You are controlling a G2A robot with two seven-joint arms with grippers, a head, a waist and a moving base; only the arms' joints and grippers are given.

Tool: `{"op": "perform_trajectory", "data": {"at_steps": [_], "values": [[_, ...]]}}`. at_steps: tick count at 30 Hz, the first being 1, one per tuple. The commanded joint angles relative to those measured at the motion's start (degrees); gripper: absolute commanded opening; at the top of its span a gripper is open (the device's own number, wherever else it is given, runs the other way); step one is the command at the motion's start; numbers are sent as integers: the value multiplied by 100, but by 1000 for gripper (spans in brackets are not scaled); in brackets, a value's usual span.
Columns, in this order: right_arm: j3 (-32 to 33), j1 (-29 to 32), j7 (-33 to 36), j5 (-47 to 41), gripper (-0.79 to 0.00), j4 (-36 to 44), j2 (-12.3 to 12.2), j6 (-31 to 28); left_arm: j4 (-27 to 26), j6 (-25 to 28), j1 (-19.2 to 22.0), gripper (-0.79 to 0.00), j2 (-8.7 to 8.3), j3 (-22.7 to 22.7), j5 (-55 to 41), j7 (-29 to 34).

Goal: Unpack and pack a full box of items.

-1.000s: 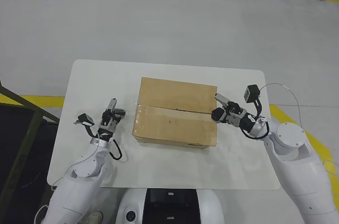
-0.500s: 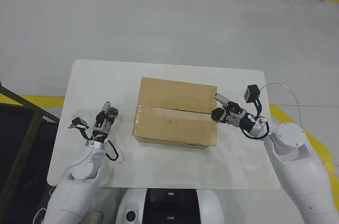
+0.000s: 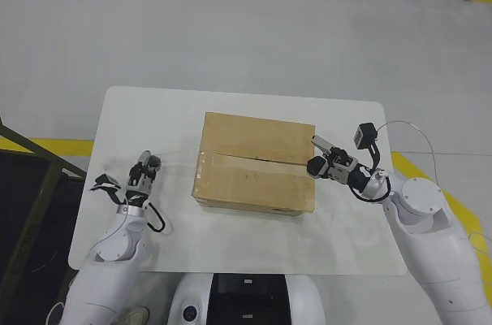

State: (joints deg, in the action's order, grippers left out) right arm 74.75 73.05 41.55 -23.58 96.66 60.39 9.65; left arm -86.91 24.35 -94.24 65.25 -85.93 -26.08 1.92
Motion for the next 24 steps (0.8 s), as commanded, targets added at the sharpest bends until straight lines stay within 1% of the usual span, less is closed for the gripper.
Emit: {"op": "perform_trajectory", "data": {"at_steps": [1,12,16,24], "values": [[0,0,0,0,0,0,0,0,38,-4,5,-600,9,-27,-29,18],[0,0,0,0,0,0,0,0,209,64,27,-659,60,-221,-252,152],[0,0,0,0,0,0,0,0,289,80,45,-714,75,-324,-404,242],[0,0,0,0,0,0,0,0,436,95,72,-711,94,-566,-572,365]]}}
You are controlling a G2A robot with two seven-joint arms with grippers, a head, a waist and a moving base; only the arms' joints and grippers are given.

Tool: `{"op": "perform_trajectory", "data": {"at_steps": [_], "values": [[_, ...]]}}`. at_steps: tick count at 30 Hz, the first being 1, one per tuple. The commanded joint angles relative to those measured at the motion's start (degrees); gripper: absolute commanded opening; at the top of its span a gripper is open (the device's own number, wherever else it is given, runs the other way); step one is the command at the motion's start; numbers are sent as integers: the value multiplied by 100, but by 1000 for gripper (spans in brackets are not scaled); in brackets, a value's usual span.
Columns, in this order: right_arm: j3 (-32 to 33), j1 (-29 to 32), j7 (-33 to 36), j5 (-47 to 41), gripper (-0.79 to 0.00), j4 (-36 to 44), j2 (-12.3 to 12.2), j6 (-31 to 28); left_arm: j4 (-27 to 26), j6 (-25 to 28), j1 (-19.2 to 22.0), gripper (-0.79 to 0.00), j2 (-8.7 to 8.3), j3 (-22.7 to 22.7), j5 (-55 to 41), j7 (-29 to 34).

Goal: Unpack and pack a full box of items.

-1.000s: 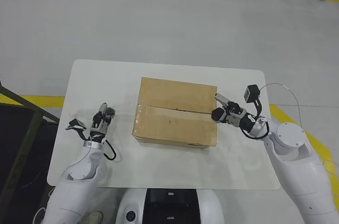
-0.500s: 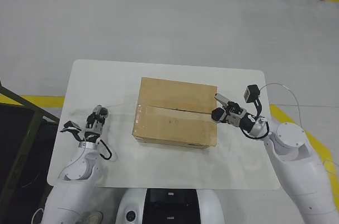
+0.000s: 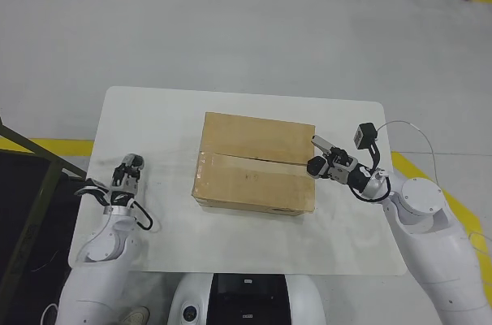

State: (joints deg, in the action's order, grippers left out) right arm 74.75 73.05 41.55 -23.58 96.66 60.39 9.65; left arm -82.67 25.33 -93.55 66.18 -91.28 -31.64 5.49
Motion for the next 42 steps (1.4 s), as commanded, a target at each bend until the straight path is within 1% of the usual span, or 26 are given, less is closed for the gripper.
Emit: {"op": "perform_trajectory", "data": {"at_steps": [1,9,15,17,18,25,28,31,34,38,42], "values": [[0,0,0,0,0,0,0,0,35,-13,5,-705,2,-72,-39,17],[0,0,0,0,0,0,0,0,301,-100,155,-720,2,-348,-94,186],[0,0,0,0,0,0,0,0,543,-309,382,-727,13,-393,-90,324],[0,0,0,0,0,0,0,0,609,-342,437,-748,22,-389,-104,351],[0,0,0,0,0,0,0,0,640,-346,457,-785,27,-387,-107,361],[0,0,0,0,0,0,0,0,746,-383,550,-785,57,-402,-109,427],[0,0,0,0,0,0,0,0,705,-331,554,-785,67,-450,-170,477],[0,0,0,0,0,0,0,0,518,-133,448,-785,81,-526,-241,504],[0,0,0,0,0,0,0,0,152,135,240,-785,96,-631,-322,548],[0,0,0,0,0,0,0,0,-583,532,-124,-785,117,-767,-361,656],[0,0,0,0,0,0,0,0,-1331,740,-459,-785,137,-885,-341,723]]}}
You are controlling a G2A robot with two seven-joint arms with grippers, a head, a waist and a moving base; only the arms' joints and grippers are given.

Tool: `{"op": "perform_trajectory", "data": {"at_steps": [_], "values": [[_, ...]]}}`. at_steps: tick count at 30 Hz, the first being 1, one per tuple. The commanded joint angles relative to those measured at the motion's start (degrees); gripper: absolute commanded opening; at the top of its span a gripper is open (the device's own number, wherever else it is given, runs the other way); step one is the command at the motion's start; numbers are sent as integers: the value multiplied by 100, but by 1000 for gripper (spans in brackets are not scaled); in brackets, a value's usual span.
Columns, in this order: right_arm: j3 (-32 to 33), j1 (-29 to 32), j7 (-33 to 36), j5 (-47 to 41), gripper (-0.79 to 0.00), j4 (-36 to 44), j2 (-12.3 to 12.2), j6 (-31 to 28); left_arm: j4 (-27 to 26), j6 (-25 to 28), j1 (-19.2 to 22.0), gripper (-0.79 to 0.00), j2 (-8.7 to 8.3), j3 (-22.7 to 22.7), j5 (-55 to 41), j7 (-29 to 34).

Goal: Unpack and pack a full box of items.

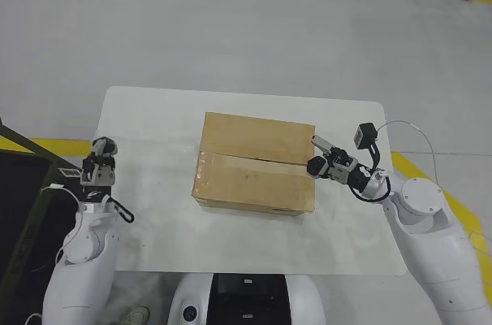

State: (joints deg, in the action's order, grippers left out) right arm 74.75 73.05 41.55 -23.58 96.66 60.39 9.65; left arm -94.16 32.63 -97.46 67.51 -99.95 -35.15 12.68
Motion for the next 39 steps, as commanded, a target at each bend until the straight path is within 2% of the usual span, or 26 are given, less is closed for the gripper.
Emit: {"op": "perform_trajectory", "data": {"at_steps": [1,8,16,24,32,39], "values": [[0,0,0,0,0,0,0,0,-381,-3,-110,-785,7,-26,20,38],[0,0,0,0,0,0,0,0,-1216,-295,-24,-785,24,47,253,199],[0,0,0,0,0,0,0,0,-1587,-794,428,-785,37,375,554,449],[0,0,0,0,0,0,0,0,-1981,-1067,573,-785,72,852,1046,526],[0,0,0,0,0,0,0,0,-2002,-1460,960,-785,129,1563,1506,515],[0,0,0,0,0,0,0,0,-1769,-1789,1354,-785,195,2255,1937,518]]}}
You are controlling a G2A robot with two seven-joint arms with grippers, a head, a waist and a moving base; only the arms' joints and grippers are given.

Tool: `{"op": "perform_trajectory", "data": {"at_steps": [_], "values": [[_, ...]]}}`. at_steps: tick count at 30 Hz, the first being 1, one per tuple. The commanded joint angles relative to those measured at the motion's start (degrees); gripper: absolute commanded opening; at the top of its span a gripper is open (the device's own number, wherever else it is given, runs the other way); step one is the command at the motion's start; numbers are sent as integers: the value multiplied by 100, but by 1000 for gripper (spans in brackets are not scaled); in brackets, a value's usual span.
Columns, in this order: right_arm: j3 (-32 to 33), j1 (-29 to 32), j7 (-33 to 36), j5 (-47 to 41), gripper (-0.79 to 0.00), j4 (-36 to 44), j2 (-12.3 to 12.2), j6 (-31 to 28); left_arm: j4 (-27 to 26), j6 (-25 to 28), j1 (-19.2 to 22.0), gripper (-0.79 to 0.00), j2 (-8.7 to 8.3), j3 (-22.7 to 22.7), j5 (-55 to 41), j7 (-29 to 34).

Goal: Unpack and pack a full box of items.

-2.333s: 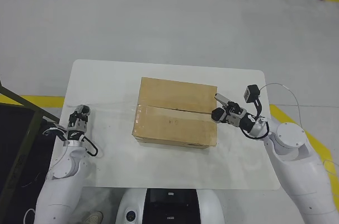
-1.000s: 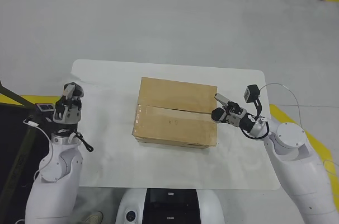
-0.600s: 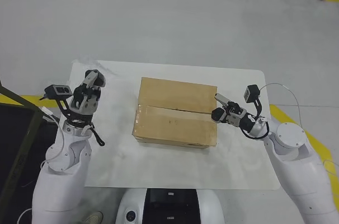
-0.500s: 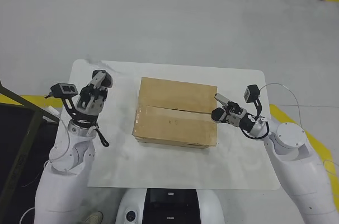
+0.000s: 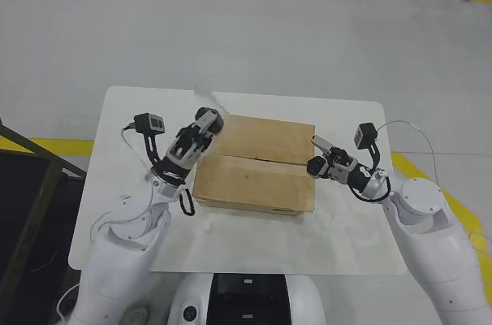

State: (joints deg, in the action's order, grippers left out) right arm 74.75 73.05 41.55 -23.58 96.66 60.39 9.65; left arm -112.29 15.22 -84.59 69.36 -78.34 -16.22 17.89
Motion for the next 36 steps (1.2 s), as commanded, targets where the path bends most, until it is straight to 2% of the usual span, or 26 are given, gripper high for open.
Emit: {"op": "perform_trajectory", "data": {"at_steps": [1,7,8,9,10,18,24,29,36], "values": [[0,0,0,0,0,0,0,0,87,-105,129,-785,20,195,57,32],[0,0,0,0,0,0,0,0,257,-279,363,-785,66,643,443,81],[0,0,0,0,0,0,0,0,269,-292,375,-643,72,695,524,67],[0,0,0,0,0,0,0,0,273,-286,378,-274,78,738,583,41],[0,0,0,0,0,0,0,0,275,-281,379,0,83,775,639,25],[0,0,0,0,0,0,0,0,145,-150,239,0,78,769,669,164],[0,0,0,0,0,0,0,0,118,-291,151,0,50,687,523,534],[0,0,0,0,0,0,0,0,-1,-77,69,0,44,643,515,571],[0,0,0,0,0,0,0,0,-143,27,-187,0,0,115,394,378]]}}
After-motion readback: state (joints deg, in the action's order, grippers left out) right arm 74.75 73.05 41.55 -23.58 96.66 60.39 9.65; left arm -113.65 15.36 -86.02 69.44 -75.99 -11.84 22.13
